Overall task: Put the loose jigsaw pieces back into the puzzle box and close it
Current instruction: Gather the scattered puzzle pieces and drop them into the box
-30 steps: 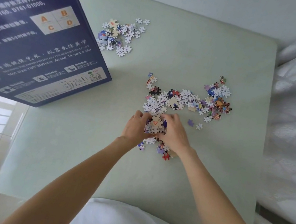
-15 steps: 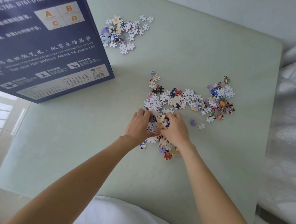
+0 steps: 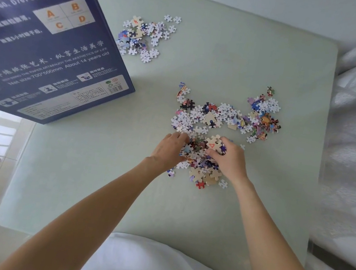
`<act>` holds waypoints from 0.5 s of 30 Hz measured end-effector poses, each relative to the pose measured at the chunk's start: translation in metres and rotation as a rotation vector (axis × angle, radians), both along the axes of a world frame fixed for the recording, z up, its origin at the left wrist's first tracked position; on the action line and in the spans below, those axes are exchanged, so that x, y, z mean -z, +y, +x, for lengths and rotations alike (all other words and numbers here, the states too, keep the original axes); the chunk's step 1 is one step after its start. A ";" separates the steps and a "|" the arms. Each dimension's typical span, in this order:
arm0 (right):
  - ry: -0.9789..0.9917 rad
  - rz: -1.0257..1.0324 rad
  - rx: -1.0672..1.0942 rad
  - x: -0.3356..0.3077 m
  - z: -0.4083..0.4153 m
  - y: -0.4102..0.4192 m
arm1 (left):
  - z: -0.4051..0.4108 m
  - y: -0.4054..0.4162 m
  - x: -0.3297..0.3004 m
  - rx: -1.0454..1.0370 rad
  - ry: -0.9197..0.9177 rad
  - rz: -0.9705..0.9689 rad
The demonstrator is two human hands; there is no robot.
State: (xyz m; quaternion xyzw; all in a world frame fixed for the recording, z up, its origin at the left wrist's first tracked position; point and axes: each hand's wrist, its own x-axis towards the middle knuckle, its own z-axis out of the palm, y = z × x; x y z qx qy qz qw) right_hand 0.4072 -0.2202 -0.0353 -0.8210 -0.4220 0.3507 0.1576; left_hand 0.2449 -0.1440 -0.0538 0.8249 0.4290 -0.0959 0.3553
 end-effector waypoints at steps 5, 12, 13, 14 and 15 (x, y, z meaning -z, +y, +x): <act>0.018 0.016 0.011 0.000 0.001 -0.006 | 0.000 0.005 -0.004 -0.007 -0.004 -0.094; 0.046 0.045 0.036 -0.005 -0.002 -0.012 | -0.011 0.008 -0.006 -0.105 -0.039 -0.101; 0.081 0.050 0.051 -0.007 -0.003 -0.013 | -0.012 0.007 -0.006 -0.140 -0.051 -0.100; 0.159 0.053 0.089 -0.008 -0.004 -0.013 | -0.014 0.007 -0.007 -0.168 -0.058 -0.097; 0.270 0.044 0.152 -0.010 -0.005 -0.013 | -0.015 0.008 -0.007 -0.189 -0.060 -0.095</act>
